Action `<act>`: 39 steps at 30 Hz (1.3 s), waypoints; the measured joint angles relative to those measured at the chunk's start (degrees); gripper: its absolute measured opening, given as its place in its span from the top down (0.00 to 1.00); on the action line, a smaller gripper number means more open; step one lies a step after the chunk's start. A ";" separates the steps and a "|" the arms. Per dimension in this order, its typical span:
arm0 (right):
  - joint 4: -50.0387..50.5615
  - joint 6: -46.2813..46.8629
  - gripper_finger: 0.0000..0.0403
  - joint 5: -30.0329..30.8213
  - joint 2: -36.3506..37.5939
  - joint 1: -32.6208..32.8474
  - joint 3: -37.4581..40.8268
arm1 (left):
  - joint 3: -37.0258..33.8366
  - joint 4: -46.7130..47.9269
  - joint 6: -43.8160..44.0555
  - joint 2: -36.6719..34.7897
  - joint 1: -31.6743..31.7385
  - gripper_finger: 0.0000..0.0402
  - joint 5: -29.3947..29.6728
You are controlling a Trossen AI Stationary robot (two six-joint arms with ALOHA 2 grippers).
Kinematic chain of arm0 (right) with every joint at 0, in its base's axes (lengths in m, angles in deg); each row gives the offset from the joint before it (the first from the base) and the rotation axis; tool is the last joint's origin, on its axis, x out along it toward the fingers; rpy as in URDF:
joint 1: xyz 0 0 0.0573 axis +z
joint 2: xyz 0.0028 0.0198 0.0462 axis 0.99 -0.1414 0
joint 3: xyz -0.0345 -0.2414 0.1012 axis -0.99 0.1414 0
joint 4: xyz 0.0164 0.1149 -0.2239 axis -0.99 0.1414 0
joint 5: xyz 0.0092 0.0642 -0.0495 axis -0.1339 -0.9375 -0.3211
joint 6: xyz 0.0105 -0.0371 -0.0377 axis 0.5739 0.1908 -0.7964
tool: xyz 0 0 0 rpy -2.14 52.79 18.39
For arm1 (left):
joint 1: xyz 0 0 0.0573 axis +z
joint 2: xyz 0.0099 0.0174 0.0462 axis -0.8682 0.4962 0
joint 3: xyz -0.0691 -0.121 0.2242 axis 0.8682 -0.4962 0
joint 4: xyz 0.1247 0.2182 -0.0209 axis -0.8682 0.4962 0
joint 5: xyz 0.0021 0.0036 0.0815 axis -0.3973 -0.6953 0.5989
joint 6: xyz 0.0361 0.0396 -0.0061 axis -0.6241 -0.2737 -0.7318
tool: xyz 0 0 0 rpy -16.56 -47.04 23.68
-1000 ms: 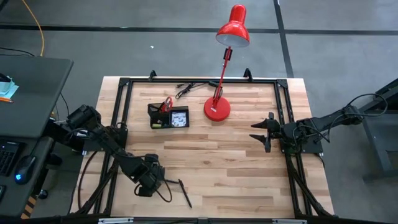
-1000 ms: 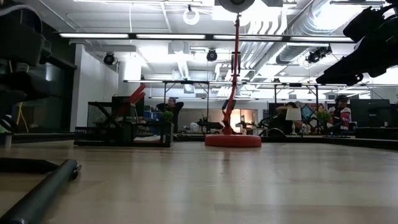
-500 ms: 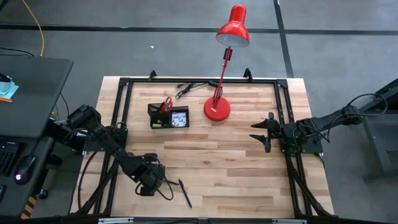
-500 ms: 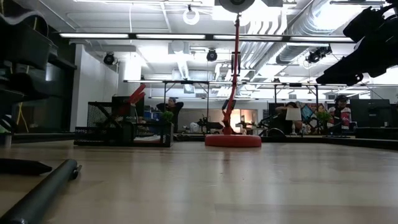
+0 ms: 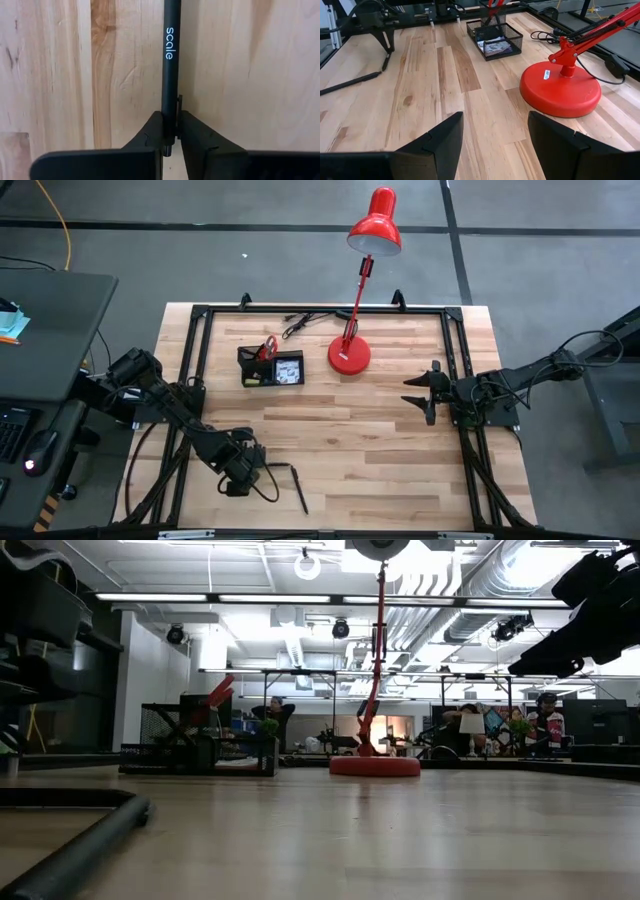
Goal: Pick and place office supplies into organizer
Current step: Put the black pen into the black desk organizer
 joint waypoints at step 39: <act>-15.08 11.41 0.46 5.55 -12.19 -0.04 0.15 | -0.15 -6.92 4.30 0.26 0.07 0.91 12.56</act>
